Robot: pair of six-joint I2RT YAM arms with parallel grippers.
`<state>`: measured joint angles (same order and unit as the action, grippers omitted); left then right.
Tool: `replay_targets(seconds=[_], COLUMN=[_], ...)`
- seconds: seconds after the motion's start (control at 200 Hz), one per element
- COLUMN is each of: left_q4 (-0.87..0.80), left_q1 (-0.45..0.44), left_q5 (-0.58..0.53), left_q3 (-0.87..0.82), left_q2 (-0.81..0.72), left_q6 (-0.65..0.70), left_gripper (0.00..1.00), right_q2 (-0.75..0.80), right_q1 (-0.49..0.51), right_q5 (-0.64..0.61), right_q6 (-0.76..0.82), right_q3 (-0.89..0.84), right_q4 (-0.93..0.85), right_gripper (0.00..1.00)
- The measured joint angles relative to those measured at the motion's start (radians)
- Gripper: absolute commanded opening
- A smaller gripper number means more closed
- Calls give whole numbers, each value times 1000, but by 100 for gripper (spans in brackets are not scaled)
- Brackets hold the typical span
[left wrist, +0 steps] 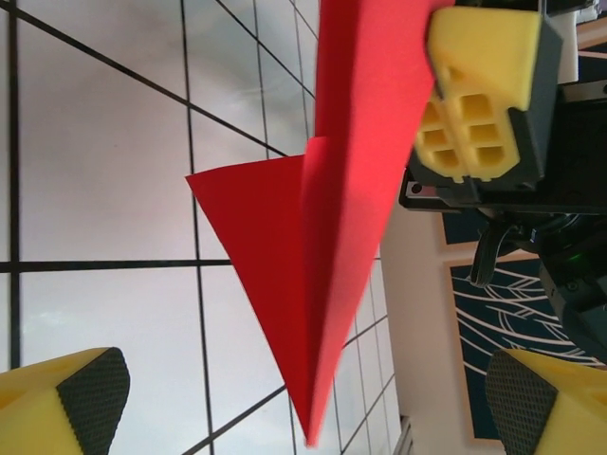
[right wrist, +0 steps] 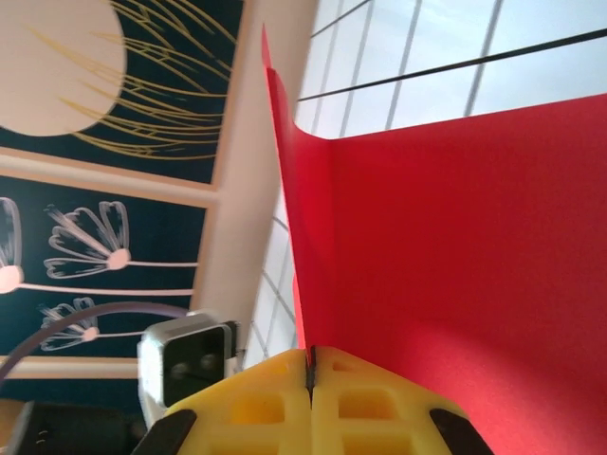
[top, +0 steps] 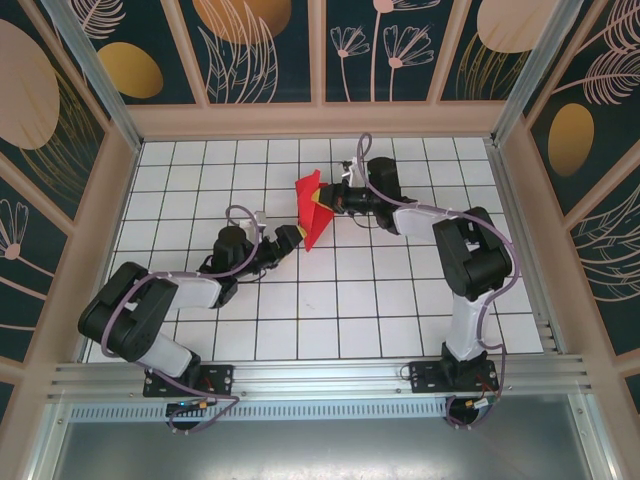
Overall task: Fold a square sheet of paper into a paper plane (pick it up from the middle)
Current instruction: Turn over the paper at the center of the table.
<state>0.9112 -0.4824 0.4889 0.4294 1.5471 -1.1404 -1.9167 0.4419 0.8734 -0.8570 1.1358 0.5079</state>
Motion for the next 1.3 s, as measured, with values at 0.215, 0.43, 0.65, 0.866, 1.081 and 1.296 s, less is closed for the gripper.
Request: replay_targets(seconds=[0.215, 0.43, 0.65, 0.866, 1.081, 1.296], left_q4=[124, 164, 184, 157, 101, 23], left_q1=[0, 0, 0, 0, 0, 0], left_q5=[44, 50, 14, -43, -79, -98], left_q3=[23, 76, 85, 85, 85, 89], left_q2=[52, 77, 80, 39, 22, 12], left_q6=[-56, -73, -68, -45, -7, 25], left_gripper=[90, 73, 54, 40, 20, 15], right_q2=[12, 12, 12, 12, 12, 19], right_q1=[3, 13, 16, 16, 16, 15], right_q5=[34, 63, 71, 71, 71, 50], right_q6=[-90, -159, -178, -177, -174, -109], right_q3=[-3, -6, -16, -24, -26, -26], right_q4=[57, 100, 113, 113, 105, 7], right_gripper=[3, 3, 3, 3, 5, 28])
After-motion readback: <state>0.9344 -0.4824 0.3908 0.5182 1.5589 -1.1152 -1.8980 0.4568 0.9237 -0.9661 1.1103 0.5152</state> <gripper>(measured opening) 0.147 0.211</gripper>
